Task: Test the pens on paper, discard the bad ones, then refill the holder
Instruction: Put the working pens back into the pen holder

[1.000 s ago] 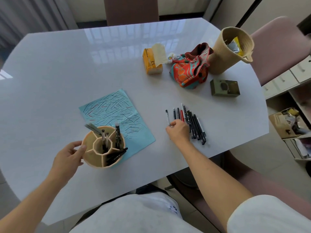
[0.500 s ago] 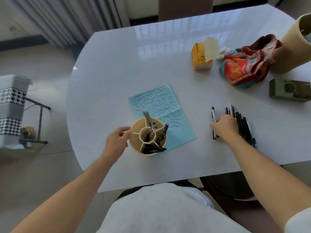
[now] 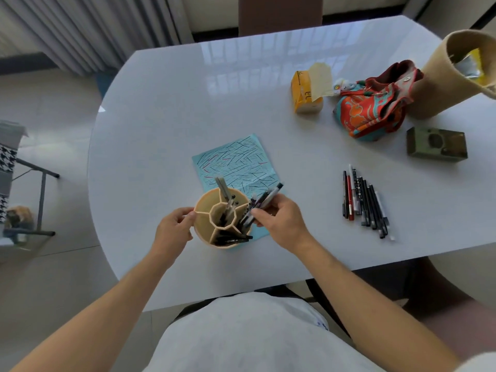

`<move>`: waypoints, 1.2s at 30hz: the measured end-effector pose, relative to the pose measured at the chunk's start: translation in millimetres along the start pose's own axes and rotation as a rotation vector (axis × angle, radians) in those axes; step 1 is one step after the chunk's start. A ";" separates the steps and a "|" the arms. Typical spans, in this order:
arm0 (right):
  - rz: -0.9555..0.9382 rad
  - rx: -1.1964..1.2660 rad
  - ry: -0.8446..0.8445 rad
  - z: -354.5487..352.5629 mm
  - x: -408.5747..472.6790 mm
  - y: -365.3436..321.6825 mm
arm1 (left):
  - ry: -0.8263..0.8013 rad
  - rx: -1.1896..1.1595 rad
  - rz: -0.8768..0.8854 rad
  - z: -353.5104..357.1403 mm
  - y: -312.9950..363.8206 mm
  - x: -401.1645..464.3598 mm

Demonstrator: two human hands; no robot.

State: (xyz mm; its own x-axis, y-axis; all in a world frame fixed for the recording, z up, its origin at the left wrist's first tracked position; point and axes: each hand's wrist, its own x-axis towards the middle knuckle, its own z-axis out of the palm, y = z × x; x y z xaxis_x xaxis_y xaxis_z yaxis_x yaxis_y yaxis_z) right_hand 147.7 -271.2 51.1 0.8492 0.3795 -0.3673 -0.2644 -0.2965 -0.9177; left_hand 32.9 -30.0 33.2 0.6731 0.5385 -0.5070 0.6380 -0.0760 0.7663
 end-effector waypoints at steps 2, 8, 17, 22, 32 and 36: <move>-0.026 -0.150 0.021 6.4 -2.2 3.1 | 0.001 0.001 0.003 -2.9 -2.2 0.1; -0.042 -0.337 -0.050 -12.1 -6.7 7.5 | 0.003 -0.012 0.007 -3.4 -14.2 3.4; 0.208 -0.553 0.544 -151.2 15.2 54.3 | -0.064 -0.002 -0.017 -2.1 -28.0 -14.8; 0.251 -0.746 0.519 -179.3 30.6 69.6 | -0.138 0.013 -0.022 -2.4 -27.5 -17.8; 0.287 -1.138 0.364 -157.2 53.9 59.2 | -0.062 -0.029 -0.040 3.1 -19.6 -9.1; 0.209 -1.321 0.303 -147.3 57.4 59.1 | -0.046 -0.038 -0.077 9.3 -21.7 -7.8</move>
State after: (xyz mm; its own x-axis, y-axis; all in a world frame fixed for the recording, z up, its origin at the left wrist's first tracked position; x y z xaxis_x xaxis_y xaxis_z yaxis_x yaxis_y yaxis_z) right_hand 248.1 -396.1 -1.9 0.9585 0.0705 -0.2761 0.0844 -0.9957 0.0389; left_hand 17.3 -40.3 16.8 0.6397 0.5026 -0.5815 0.6742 -0.0037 0.7385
